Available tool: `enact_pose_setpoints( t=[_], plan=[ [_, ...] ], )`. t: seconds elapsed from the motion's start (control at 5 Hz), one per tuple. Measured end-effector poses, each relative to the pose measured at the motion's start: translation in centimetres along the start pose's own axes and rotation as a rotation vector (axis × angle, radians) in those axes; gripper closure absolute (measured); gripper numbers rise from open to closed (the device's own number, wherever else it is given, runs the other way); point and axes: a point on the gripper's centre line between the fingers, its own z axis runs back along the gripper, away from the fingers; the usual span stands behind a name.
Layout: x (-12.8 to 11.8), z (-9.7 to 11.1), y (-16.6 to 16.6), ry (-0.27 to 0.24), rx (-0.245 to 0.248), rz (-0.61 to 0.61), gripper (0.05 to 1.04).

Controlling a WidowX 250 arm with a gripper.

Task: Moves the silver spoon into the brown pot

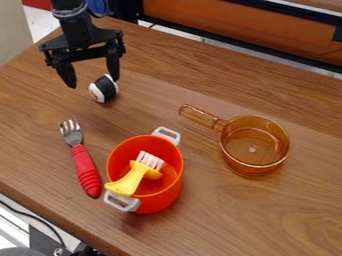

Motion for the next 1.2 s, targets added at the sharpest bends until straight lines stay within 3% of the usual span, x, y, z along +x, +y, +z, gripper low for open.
enact_pose_setpoints(
  t=[0.2, 0.4, 0.6, 0.8, 1.2],
  plan=[
    [-0.6, -0.7, 0.1, 0.032, 0.006, -0.002, 0.083],
    [-2.0, -1.0, 1.1, 0.108, -0.003, -0.015, 0.083],
    [-2.8, 0.1, 2.2, 0.129, -0.009, 0.014, 0.083],
    [-4.6, -0.2, 3.0, 0.189, 0.002, 0.078, 0.083],
    [-6.8, -1.6, 3.4, 0.154, -0.019, 0.185, 0.083]
  ],
)
